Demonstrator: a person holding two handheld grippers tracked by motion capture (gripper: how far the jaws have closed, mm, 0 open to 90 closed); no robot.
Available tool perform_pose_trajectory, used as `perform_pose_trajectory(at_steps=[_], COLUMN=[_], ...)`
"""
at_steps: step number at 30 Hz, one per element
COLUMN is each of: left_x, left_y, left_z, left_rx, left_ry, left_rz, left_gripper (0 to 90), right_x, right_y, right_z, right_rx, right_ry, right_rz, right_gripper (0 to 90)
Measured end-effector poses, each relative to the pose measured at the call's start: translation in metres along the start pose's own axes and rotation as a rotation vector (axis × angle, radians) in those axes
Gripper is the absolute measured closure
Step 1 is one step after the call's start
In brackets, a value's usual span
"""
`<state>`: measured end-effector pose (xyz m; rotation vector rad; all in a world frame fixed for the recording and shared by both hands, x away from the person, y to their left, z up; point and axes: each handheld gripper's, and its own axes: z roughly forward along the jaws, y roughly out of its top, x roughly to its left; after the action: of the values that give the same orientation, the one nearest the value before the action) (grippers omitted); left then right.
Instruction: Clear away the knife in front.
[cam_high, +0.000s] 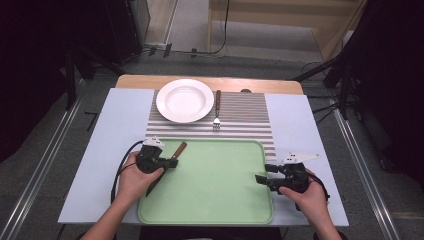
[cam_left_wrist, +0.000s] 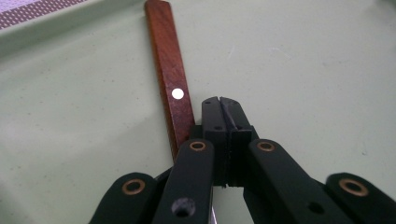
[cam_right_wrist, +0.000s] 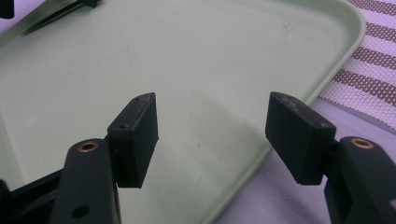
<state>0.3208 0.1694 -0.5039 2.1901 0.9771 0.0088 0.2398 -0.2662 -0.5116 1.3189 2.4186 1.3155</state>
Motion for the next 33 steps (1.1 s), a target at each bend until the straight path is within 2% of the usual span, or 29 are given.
perform_pose_trajectory(at_steps=[13,20,23,26,31,32,33], left_x=[0.014,0.023,0.025,0.025,0.028,0.029,0.029], left_y=[-0.012,-0.023,-0.027,-0.029,-0.031,-0.031,-0.031], left_z=[-0.016,-0.028,-0.032,-0.034,-0.033,-0.034,-0.034], left_rx=[-0.012,-0.028,-0.034,-0.031,-0.041,-0.043,-0.048], left_ry=[0.022,0.031,0.021,0.022,-0.002,-0.015,-0.044], left_rz=[-0.039,-0.073,-0.091,-0.086,-0.092,-0.094,-0.109], left_gripper=[89.2,89.2,89.2,89.3,89.1,88.8,83.4], right_x=[0.0,0.001,0.001,0.001,0.002,0.003,0.003], right_y=[0.0,0.0,0.001,0.001,0.003,0.004,0.005], right_z=[-0.001,-0.001,0.0,0.0,0.002,0.002,0.002], right_rx=[-0.007,-0.013,-0.016,-0.02,-0.026,-0.031,-0.038], right_ry=[0.0,0.008,0.01,0.014,0.021,0.021,0.027], right_rz=[0.001,0.0,-0.004,-0.004,-0.008,-0.012,-0.013], right_gripper=[33.9,33.9,33.9,33.9,33.9,33.9,33.9])
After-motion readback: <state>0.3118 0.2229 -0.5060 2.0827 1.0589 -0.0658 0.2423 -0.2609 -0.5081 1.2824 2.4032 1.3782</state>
